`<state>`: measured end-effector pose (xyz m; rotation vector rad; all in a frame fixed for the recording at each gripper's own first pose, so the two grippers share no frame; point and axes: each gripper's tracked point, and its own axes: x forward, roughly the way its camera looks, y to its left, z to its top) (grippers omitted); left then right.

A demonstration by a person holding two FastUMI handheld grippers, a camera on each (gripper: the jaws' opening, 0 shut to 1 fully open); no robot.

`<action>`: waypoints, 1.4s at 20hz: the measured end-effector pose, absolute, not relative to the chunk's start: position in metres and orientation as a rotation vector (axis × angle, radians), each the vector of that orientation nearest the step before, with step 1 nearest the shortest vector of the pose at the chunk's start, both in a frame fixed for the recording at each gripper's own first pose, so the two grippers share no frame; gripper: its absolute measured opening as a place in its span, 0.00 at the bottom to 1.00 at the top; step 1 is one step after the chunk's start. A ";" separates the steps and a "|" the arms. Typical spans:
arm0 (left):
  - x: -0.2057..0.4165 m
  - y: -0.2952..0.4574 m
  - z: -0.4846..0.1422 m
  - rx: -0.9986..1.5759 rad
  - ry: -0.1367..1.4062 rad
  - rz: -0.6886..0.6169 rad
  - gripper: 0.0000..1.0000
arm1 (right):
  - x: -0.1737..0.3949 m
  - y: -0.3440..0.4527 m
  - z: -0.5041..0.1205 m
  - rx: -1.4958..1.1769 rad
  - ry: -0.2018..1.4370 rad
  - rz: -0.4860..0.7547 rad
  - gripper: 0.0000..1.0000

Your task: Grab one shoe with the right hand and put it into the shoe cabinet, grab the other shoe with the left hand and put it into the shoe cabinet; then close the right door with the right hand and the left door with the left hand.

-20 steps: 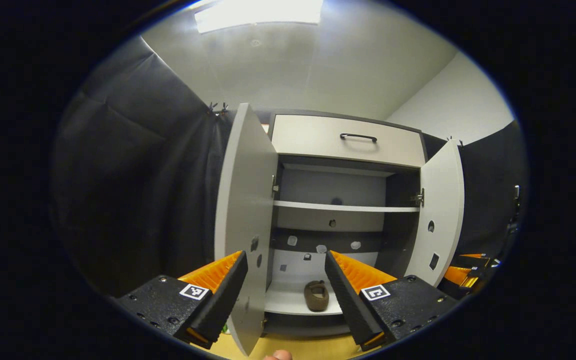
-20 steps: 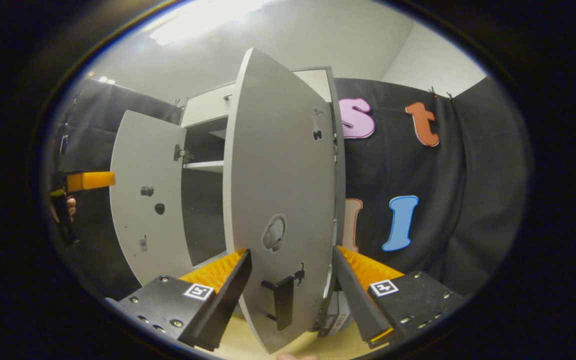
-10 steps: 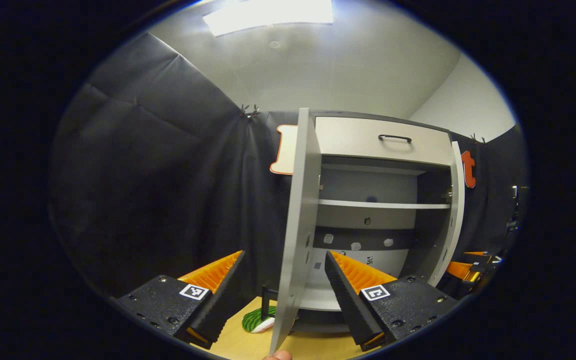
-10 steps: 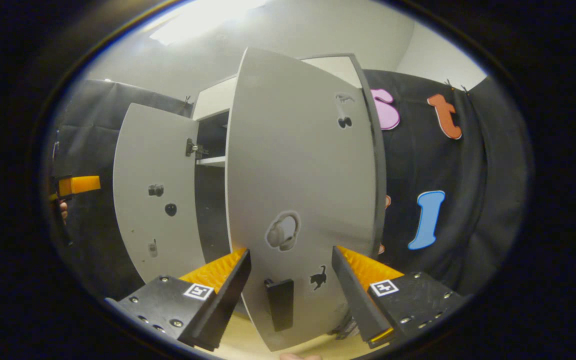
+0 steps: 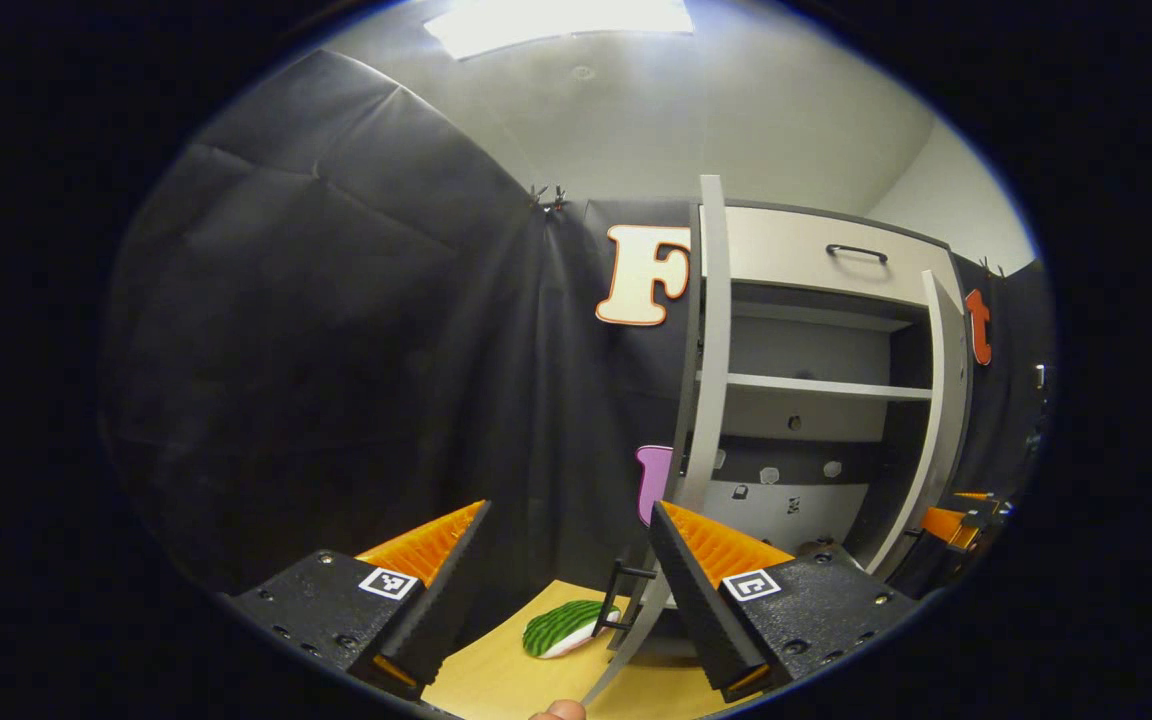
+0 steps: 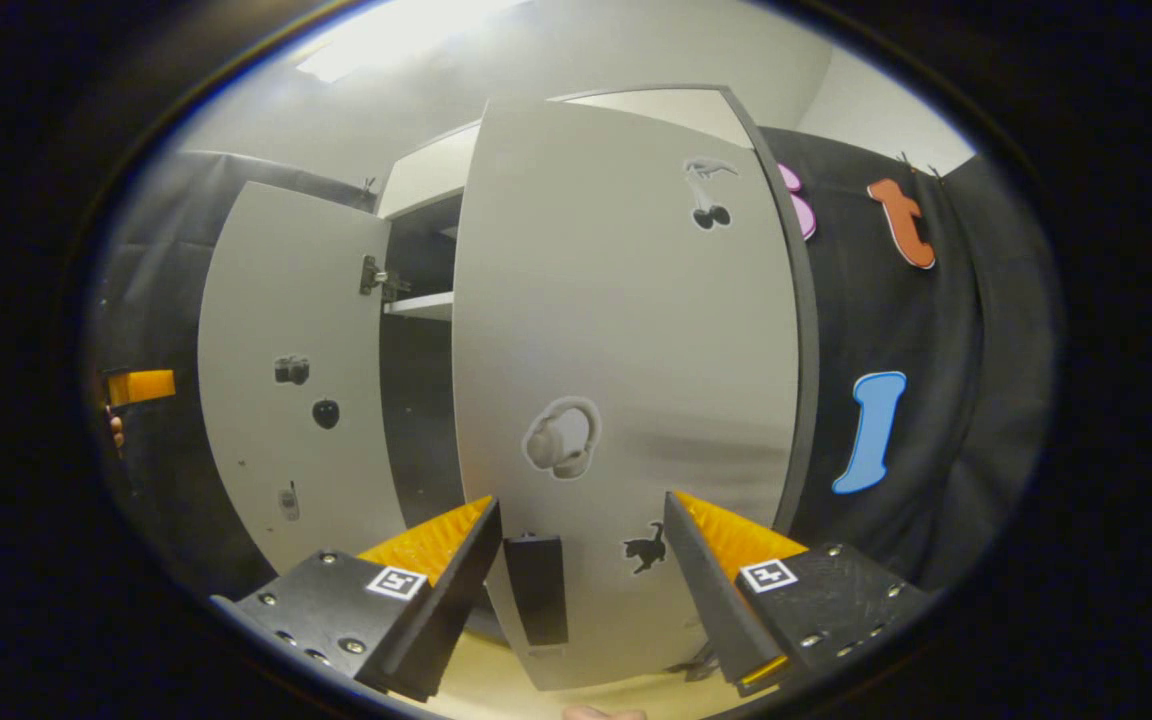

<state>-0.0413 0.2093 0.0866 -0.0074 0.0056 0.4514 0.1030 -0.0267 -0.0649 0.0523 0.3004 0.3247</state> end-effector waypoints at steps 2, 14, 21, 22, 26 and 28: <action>-0.037 0.215 0.082 -0.017 0.010 0.447 0.90 | 0.107 -0.023 -0.065 0.053 0.299 0.320 0.94; -0.003 0.220 0.059 -0.083 0.049 0.284 0.95 | 0.137 0.003 -0.075 0.052 0.289 0.274 0.94; 0.010 0.217 0.058 -0.065 0.059 0.217 0.94 | 0.143 0.008 -0.079 0.065 0.281 0.232 0.98; 0.011 0.217 0.058 -0.064 0.060 0.208 0.94 | 0.143 0.007 -0.079 0.071 0.275 0.224 0.98; 0.014 0.213 0.058 -0.059 0.061 0.179 0.88 | 0.142 0.004 -0.076 0.089 0.262 0.199 0.98; 0.014 0.211 0.057 -0.053 0.062 0.170 0.86 | 0.140 0.003 -0.075 0.095 0.256 0.191 0.98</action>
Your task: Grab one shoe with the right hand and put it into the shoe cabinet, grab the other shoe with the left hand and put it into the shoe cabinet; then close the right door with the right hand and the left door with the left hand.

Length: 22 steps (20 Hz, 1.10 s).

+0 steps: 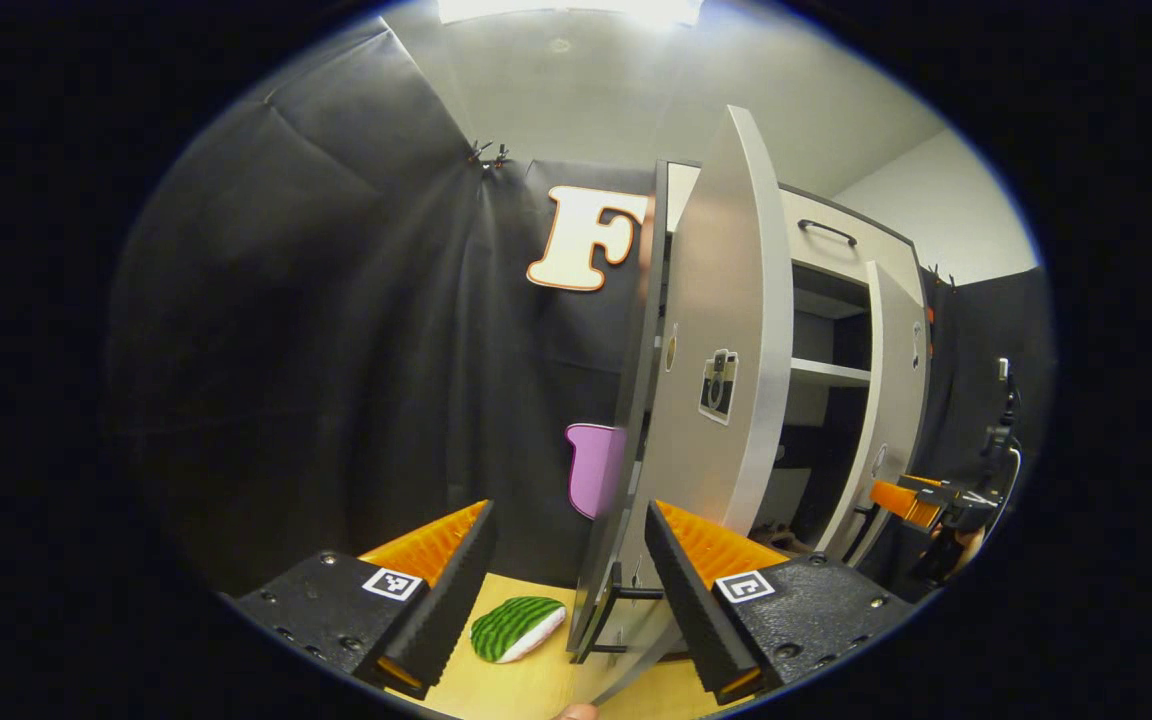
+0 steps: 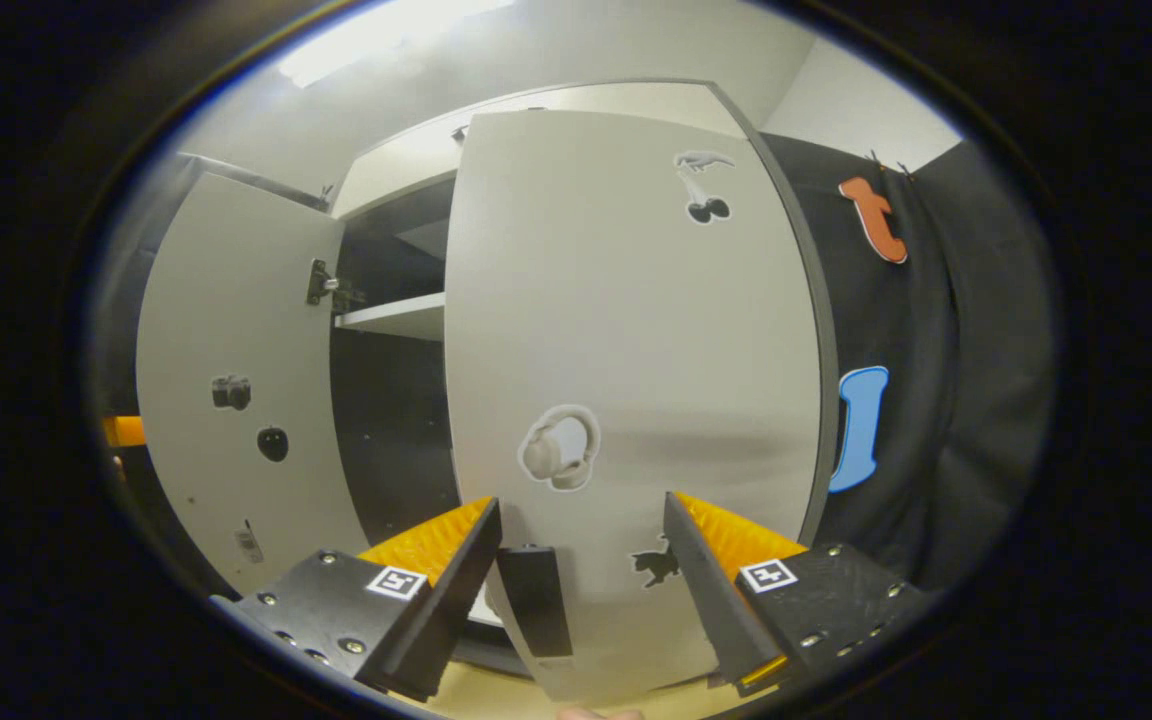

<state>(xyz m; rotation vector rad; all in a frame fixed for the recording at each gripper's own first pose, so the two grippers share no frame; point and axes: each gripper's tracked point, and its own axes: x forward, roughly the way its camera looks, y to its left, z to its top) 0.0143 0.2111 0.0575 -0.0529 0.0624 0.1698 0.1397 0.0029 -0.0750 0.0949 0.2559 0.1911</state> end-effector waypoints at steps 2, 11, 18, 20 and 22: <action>0.016 0.209 0.059 -0.035 0.066 0.157 0.91 | 0.134 0.002 -0.074 0.098 0.249 0.187 0.98; 0.030 0.157 0.053 -0.064 0.079 -0.009 0.90 | 0.120 -0.017 -0.061 0.083 0.210 0.151 0.98; 0.052 0.107 0.050 0.025 0.080 -0.132 0.89 | 0.103 -0.049 -0.062 0.066 0.217 0.086 0.98; 0.056 0.097 0.047 0.011 0.077 -0.155 0.89 | 0.099 -0.060 -0.060 0.069 0.216 0.064 0.98; 0.064 0.086 0.043 -0.020 0.081 -0.186 0.84 | 0.095 -0.069 -0.060 0.072 0.217 0.047 0.98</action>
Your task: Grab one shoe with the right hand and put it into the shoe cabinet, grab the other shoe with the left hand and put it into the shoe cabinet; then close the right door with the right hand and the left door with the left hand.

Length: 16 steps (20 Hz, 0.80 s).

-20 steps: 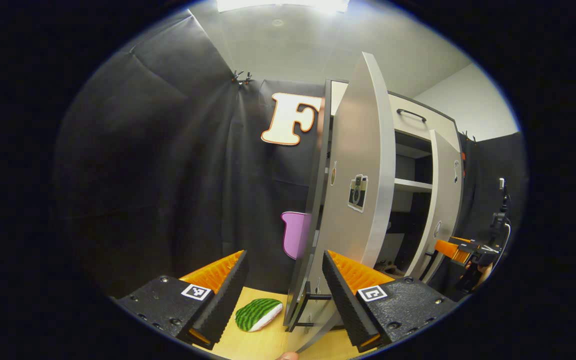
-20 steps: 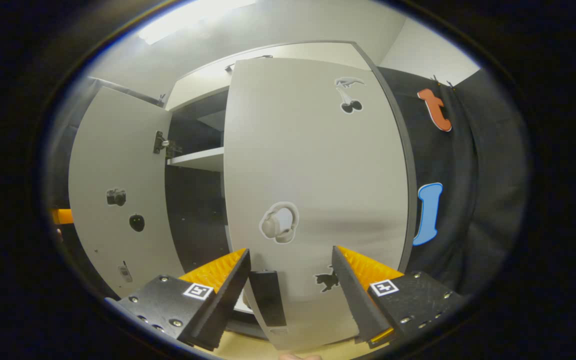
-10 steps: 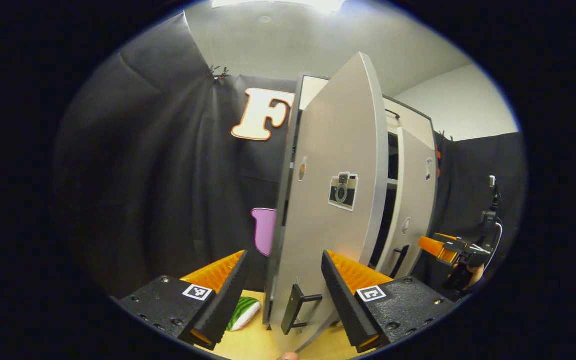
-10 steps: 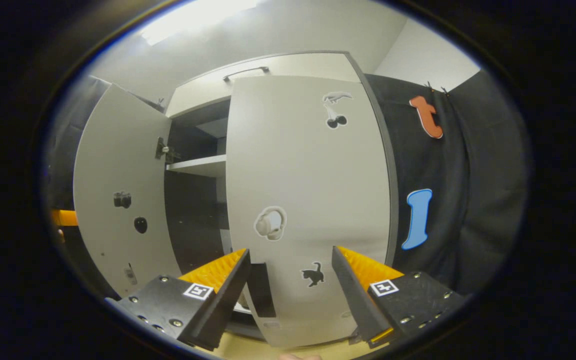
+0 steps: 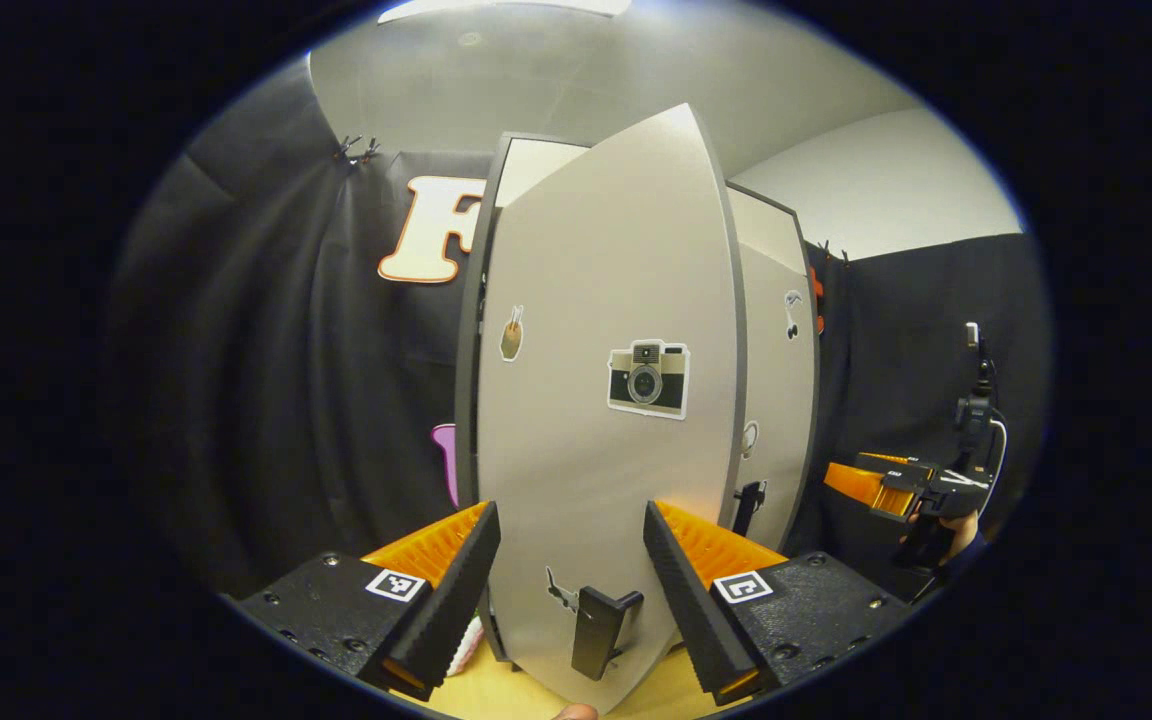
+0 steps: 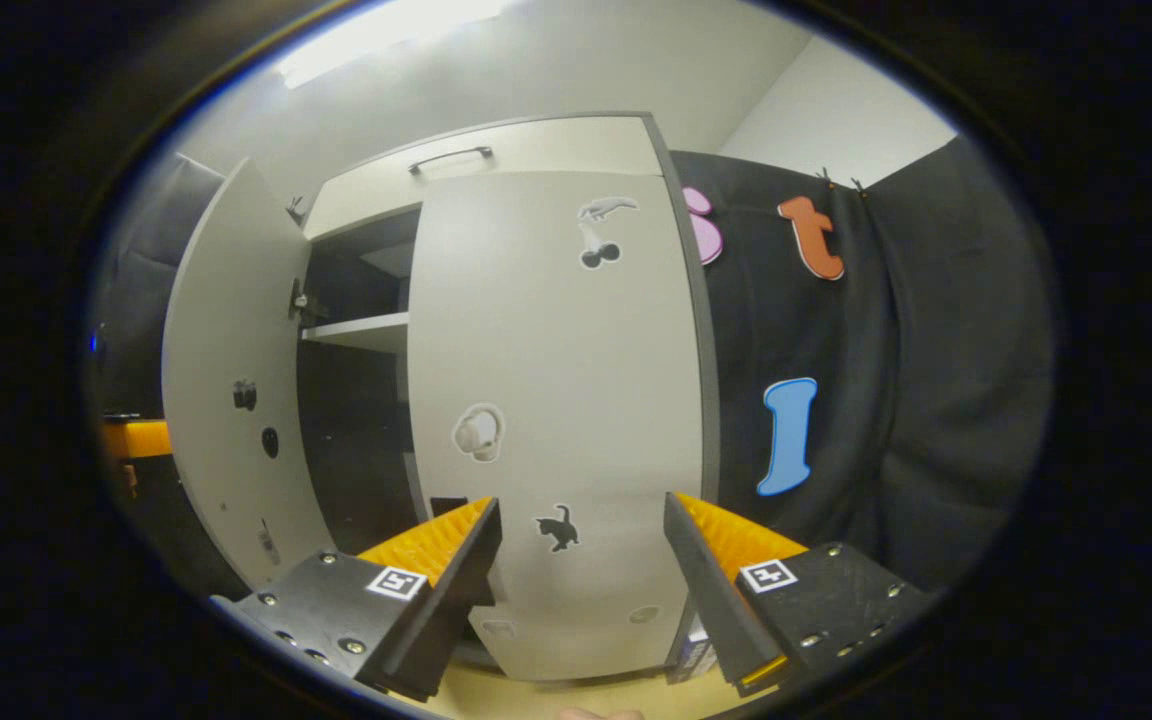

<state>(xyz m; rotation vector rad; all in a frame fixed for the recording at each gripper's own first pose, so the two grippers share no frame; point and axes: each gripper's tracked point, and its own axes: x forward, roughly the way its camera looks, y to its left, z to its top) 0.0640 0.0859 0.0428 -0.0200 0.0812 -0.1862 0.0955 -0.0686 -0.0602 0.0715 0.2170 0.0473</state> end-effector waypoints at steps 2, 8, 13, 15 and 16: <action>0.072 0.076 0.037 -0.044 0.091 -0.220 0.89 | 0.092 -0.078 -0.059 0.067 0.216 0.029 0.94; 0.102 0.045 0.028 -0.017 0.097 -0.260 0.90 | 0.079 -0.113 -0.055 0.047 0.211 -0.040 0.98; 0.126 0.030 0.016 -0.024 0.125 -0.274 0.90 | 0.074 -0.136 -0.058 0.058 0.215 -0.099 0.98; 0.134 0.027 0.012 -0.033 0.134 -0.278 0.90 | 0.072 -0.143 -0.060 0.059 0.219 -0.119 0.98; 0.137 0.025 0.009 -0.039 0.138 -0.280 0.90 | 0.071 -0.147 -0.060 0.062 0.222 -0.128 0.98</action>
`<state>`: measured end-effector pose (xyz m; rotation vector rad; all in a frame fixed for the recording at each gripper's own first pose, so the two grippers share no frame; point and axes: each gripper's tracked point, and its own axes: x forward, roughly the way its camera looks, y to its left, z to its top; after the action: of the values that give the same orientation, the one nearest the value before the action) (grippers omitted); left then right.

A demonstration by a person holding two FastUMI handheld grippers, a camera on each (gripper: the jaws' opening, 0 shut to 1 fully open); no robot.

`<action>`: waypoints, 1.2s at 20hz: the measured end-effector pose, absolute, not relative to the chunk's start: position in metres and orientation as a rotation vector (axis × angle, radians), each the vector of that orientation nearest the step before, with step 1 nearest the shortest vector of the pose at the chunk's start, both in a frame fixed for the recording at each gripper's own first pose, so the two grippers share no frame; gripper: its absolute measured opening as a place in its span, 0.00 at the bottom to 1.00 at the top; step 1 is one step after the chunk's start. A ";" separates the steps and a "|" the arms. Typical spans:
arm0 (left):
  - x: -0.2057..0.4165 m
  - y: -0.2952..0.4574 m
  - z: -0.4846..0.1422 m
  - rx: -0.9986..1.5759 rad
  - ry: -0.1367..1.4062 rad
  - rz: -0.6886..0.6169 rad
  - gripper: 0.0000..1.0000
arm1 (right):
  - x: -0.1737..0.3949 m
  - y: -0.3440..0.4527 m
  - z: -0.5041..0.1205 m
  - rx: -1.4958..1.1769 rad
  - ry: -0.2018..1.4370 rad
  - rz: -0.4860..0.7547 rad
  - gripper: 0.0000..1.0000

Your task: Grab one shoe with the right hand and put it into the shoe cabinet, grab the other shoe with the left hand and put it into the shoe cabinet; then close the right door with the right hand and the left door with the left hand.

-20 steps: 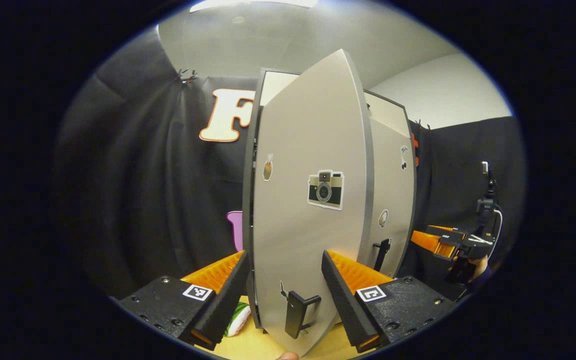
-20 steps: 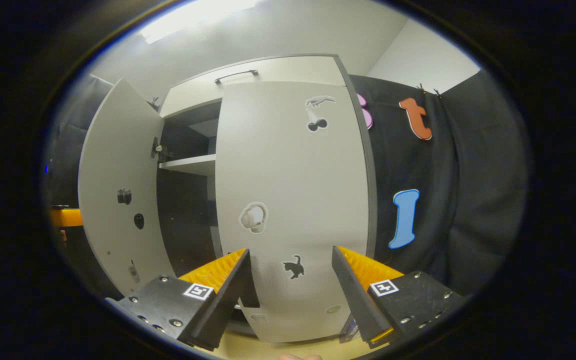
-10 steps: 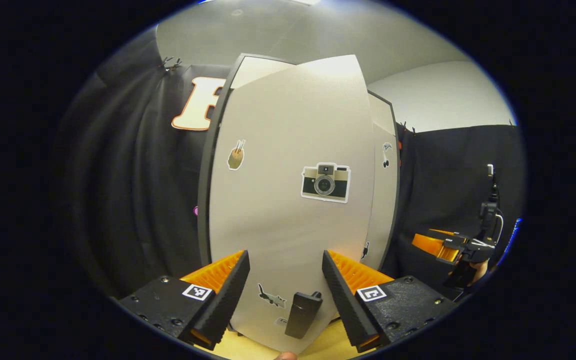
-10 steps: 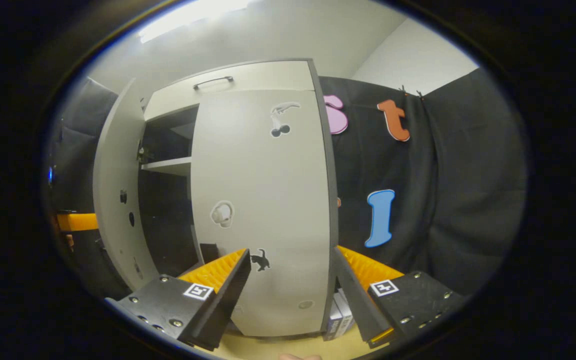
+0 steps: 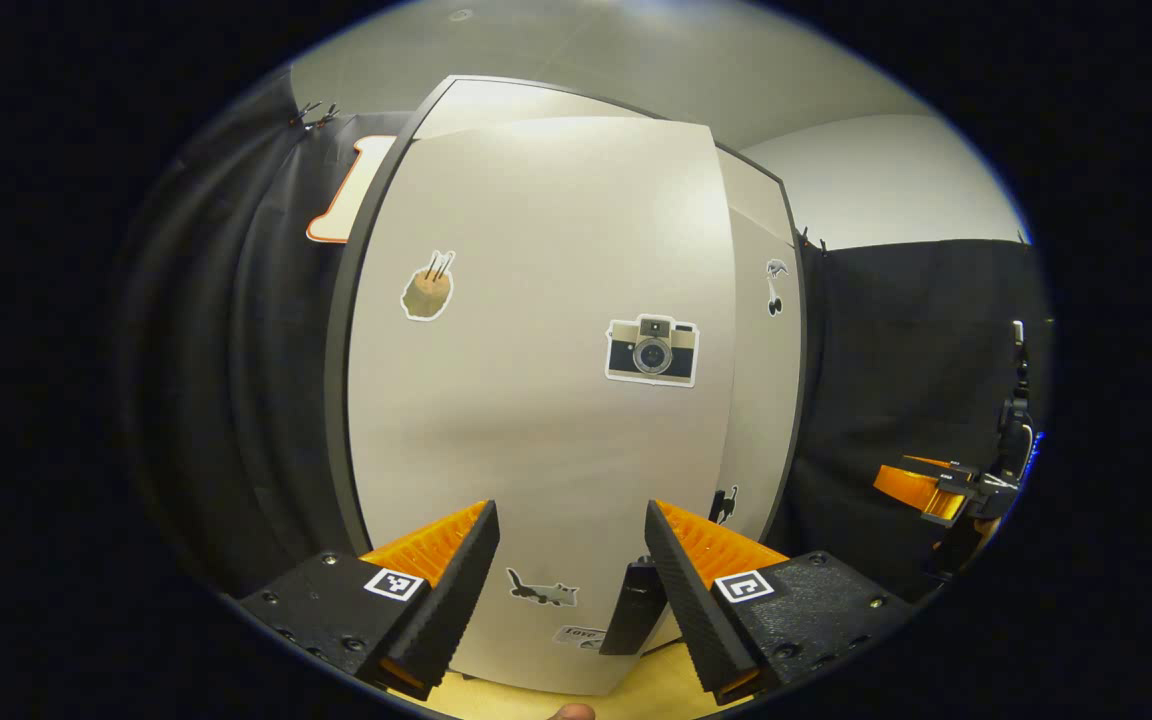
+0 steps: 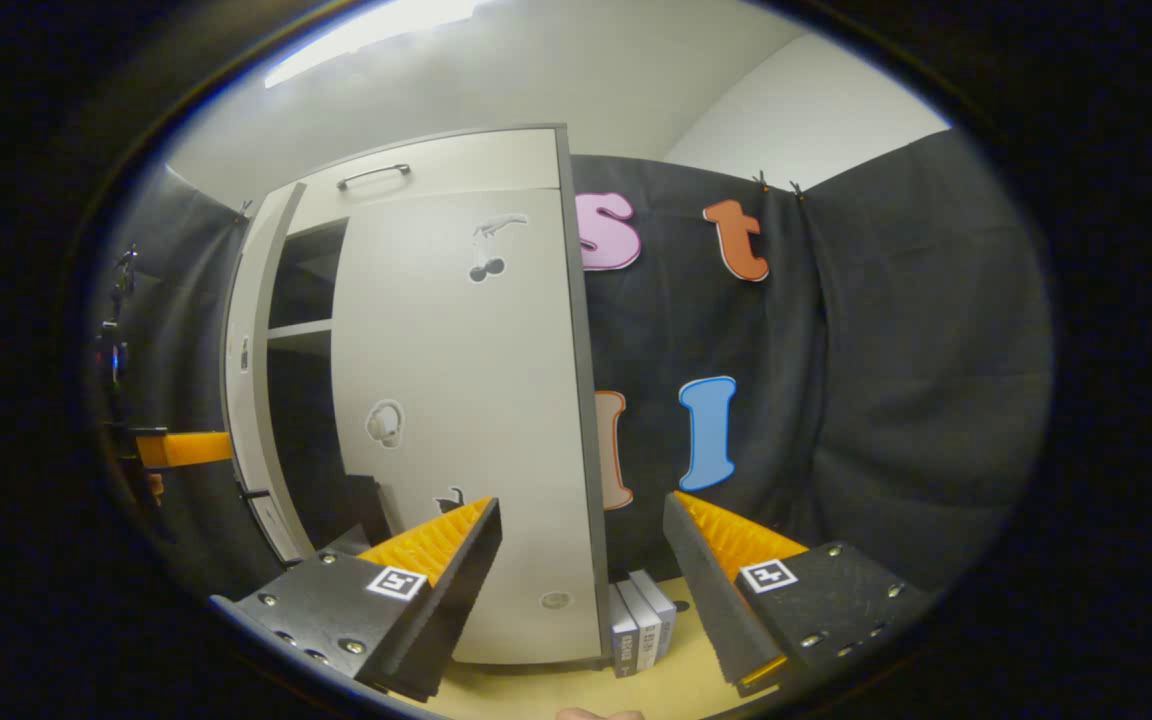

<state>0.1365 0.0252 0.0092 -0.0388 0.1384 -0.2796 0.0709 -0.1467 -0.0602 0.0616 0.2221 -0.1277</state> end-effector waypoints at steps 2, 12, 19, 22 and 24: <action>0.140 0.022 0.005 -0.049 0.146 -0.282 0.90 | 0.068 -0.151 -0.061 0.073 0.224 -0.141 0.98; 0.150 0.019 -0.012 -0.067 0.188 -0.272 0.90 | 0.065 -0.148 -0.062 0.058 0.230 -0.131 0.98; 0.153 0.020 -0.020 -0.083 0.205 -0.268 0.90 | 0.069 -0.141 -0.066 0.053 0.239 -0.114 0.98; 0.156 0.019 -0.025 -0.087 0.215 -0.269 0.90 | 0.072 -0.138 -0.067 0.048 0.242 -0.110 0.98; 0.157 0.019 -0.026 -0.084 0.217 -0.267 0.85 | 0.073 -0.138 -0.067 0.044 0.243 -0.107 0.98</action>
<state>0.1573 0.0191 -0.0262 -0.0840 0.2167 -0.2668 0.0728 -0.1377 -0.0666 0.0435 0.2426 -0.1071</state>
